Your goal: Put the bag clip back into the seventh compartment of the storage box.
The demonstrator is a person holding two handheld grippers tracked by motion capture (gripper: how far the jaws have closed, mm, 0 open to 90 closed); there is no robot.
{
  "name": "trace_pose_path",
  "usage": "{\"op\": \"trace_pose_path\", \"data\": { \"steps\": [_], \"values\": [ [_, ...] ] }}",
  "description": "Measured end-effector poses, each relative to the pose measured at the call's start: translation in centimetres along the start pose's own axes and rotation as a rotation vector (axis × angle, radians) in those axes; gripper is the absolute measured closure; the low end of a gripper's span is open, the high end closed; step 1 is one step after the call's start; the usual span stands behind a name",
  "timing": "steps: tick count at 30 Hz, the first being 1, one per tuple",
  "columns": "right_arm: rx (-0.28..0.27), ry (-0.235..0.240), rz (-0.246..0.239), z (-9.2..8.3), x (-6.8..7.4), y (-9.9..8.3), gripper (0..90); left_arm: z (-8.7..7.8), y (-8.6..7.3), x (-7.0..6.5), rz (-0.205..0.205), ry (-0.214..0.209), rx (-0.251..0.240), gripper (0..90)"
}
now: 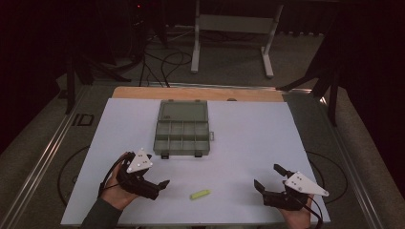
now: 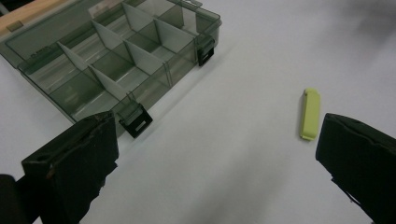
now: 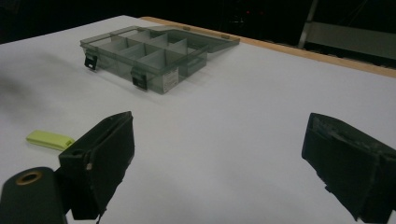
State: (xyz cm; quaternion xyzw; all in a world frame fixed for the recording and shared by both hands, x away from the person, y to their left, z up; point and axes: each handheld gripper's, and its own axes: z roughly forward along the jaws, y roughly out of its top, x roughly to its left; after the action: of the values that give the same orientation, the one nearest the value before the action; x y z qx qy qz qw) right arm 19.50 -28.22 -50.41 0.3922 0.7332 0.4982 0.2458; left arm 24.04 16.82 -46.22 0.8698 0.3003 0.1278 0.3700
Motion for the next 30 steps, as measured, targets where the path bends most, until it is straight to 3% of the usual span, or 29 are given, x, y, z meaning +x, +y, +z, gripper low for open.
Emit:
{"op": "trace_pose_path", "data": {
  "steps": [14, 21, 30],
  "values": [
    [0.002, -0.006, 0.000, 0.0, -0.1, 0.0, 9.0, 0.6, 1.4, -0.5, 0.035, -0.017, 0.043, 0.1],
    [0.000, -0.008, 0.001, -0.1, -0.2, 0.0, 9.0, 1.4, 2.9, -1.1, 0.076, -0.042, 0.098, 0.1],
    [-0.003, -0.011, 0.000, -0.1, -0.2, 0.0, 9.0, 2.4, 3.6, -1.7, 0.106, -0.064, 0.160, 0.1]
  ]
}}
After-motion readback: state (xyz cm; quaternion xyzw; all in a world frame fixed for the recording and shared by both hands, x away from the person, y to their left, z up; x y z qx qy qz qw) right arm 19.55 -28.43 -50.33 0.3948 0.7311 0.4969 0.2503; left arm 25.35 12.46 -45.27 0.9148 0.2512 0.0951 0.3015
